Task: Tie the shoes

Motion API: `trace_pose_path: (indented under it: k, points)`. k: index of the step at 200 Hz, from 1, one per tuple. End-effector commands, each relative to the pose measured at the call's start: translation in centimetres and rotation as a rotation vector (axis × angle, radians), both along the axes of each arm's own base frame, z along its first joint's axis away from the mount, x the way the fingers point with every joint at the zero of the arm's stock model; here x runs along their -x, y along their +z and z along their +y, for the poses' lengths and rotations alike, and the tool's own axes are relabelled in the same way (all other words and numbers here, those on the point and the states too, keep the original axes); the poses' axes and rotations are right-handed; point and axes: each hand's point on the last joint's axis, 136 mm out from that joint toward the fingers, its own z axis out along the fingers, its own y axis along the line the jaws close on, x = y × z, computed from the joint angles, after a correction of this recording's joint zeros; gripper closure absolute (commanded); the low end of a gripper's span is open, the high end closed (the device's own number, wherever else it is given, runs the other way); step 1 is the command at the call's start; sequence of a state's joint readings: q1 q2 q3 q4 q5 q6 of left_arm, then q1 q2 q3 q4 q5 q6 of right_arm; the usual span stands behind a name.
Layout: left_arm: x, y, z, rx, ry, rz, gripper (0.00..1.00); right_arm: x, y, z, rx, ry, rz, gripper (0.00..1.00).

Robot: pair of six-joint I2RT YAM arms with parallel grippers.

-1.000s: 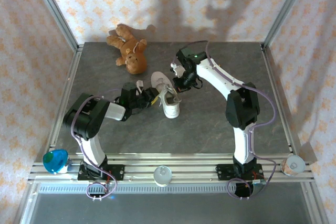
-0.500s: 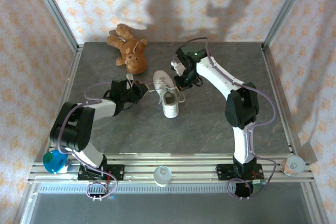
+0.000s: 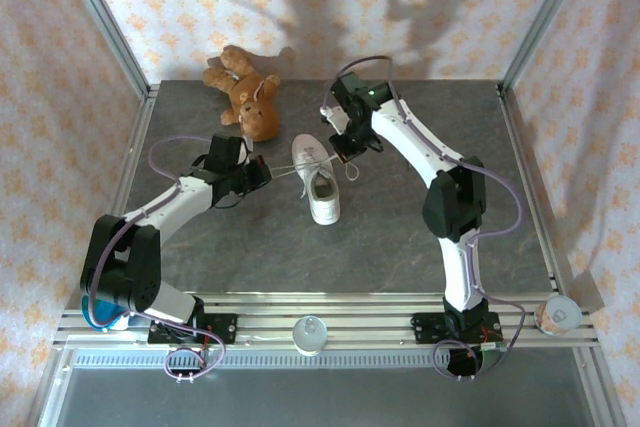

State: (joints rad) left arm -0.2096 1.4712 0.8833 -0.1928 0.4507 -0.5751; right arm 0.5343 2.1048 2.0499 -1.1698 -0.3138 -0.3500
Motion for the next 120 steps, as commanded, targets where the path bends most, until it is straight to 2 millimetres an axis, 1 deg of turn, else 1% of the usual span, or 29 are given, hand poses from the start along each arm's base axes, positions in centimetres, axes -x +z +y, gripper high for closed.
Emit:
trace_pose_path:
  k: [1,24,43,60,103,120]
  points:
    - [1.9,-1.5,2.5,-0.166,-0.004,0.070,1.00,-0.2,-0.7,-0.8,0.045,0.013,0.002,1.00]
    - [2.3,-2.6,2.7,-0.184,-0.012,0.098,1.00,-0.5,-2.0,-1.4,0.089,0.004,0.002,1.00]
    - [2.7,-3.5,2.9,-0.199,-0.021,0.127,1.00,-0.8,-3.0,-2.4,0.139,-0.013,0.006,1.00]
    - [3.1,-4.1,3.1,-0.213,-0.025,0.142,1.00,-0.7,-3.8,-2.7,0.140,-0.023,0.029,1.00]
    - [3.3,-4.5,3.2,-0.222,-0.035,0.144,1.00,0.1,-5.3,-2.8,0.094,-0.044,0.087,1.00]
    - [3.4,-4.7,3.2,-0.222,-0.037,0.146,1.00,0.4,-6.0,-3.1,0.094,-0.053,0.102,1.00]
